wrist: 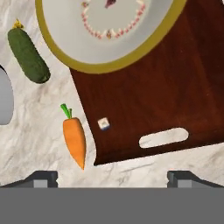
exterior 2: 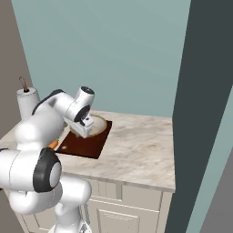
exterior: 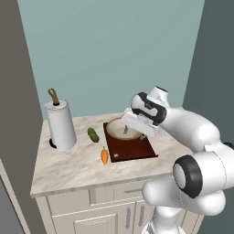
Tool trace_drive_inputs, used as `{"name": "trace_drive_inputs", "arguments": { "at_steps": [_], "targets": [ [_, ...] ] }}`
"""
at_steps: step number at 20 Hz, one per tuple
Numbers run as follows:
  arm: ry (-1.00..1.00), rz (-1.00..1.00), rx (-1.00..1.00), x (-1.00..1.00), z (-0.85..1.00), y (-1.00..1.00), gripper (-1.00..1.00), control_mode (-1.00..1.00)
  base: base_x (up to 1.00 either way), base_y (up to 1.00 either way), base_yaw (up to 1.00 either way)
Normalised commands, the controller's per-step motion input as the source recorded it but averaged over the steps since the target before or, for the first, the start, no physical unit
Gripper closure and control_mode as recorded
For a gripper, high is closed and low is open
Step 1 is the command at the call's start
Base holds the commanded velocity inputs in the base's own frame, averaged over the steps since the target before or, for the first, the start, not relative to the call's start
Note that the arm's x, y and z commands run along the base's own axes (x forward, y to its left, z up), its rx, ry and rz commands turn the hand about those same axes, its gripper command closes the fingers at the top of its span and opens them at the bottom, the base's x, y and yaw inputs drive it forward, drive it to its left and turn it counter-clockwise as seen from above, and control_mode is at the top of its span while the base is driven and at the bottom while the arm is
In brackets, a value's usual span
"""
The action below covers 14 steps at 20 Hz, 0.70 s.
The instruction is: Place the two vegetables and bowl onto the tray for setting up a vegetable dip station.
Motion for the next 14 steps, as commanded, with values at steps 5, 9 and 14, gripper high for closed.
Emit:
{"name": "trace_drive_inputs", "arguments": {
  "at_steps": [5,9,14],
  "targets": [
    [-0.14,0.06,-0.01,-0.13,-0.06,0.44,-1.00,-1.00,0.00,0.00,0.00],
    [-0.25,0.01,-0.02,-0.02,-0.10,0.44,-1.00,-1.00,0.00,0.00,0.00],
    [-0.31,0.03,-0.11,0.01,-0.13,0.35,-1.00,-1.00,0.00,0.00,0.00]
  ]
}}
